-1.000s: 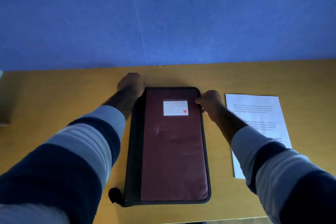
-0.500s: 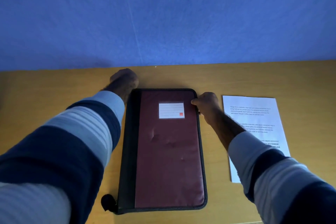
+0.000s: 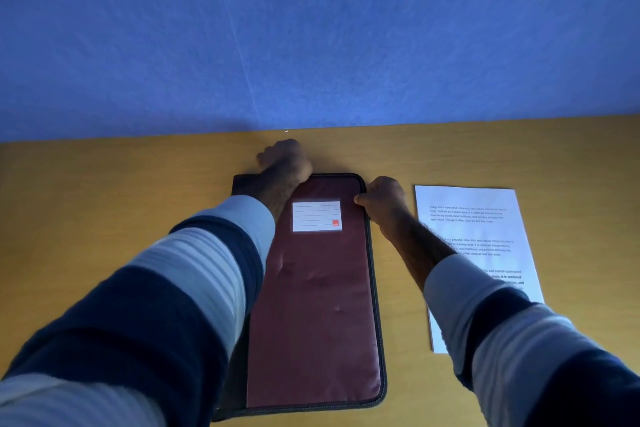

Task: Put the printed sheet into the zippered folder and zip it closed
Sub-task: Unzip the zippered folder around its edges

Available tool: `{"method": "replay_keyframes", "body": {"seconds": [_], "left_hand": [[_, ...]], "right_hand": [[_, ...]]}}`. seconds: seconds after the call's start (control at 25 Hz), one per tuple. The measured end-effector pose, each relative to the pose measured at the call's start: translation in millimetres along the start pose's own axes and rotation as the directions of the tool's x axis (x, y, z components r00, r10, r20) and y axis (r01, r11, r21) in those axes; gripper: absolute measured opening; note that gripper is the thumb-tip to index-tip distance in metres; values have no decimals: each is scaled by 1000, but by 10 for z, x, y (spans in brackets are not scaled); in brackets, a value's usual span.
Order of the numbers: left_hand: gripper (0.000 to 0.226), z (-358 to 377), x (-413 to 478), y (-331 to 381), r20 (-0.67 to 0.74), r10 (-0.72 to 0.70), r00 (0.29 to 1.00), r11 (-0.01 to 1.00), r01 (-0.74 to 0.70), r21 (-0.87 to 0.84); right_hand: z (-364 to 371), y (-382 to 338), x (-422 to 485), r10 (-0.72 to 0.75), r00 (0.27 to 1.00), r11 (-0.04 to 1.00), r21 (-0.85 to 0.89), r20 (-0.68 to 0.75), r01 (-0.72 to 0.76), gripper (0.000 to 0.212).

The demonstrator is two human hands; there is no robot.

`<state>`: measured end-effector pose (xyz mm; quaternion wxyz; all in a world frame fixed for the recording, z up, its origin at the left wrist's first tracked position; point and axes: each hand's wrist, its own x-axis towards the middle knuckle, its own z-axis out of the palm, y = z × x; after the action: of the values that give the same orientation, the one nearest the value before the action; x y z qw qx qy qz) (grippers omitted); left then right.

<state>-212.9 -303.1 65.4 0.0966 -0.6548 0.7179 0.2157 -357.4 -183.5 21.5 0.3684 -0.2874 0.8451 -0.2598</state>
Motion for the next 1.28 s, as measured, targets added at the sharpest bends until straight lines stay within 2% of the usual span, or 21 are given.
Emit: {"method": "replay_keyframes", "body": {"seconds": [0.12,0.24,0.44,0.52,0.6,0.64,0.76,0.92,1.08,1.28], "left_hand": [[3,74,-57,165,5,135,991,989,-135,57],[4,45,14,247,76,125,989,991,-129,44],[4,64,-34,560,91,183,979,983,-183,-7],[10,133,-84,695,91,227,970,974,-226,-24],[5,177,-48,761,112,265,958,964,-262,-40],[10,173,-10,750,133,279,951,959,-270,-84],[35,86,97,592,219,321,921,939,-280,-199],[25,42,136,437,304,385,871,923,-356,-148],[24,129,117,422,260,367,893,917,-302,-259],[16,172,128,380,246,345,906,900,-245,-360]], "right_hand": [[-72,-19,69,-55,997,997,-60,59,58,22],[-106,-54,149,-79,994,990,-109,71,86,27],[-194,-28,204,-85,984,994,-57,157,95,25],[-196,-32,212,-121,986,991,-46,117,127,25],[-180,-70,240,-219,974,974,-51,63,222,23],[-179,-100,254,-269,960,961,-53,74,273,26],[-201,-189,367,-363,914,915,-117,181,386,36],[-254,-258,490,-367,882,857,-262,295,444,28],[-347,-258,553,-368,872,796,-374,323,475,21],[-284,-156,496,-438,869,728,-477,230,493,22]]}}
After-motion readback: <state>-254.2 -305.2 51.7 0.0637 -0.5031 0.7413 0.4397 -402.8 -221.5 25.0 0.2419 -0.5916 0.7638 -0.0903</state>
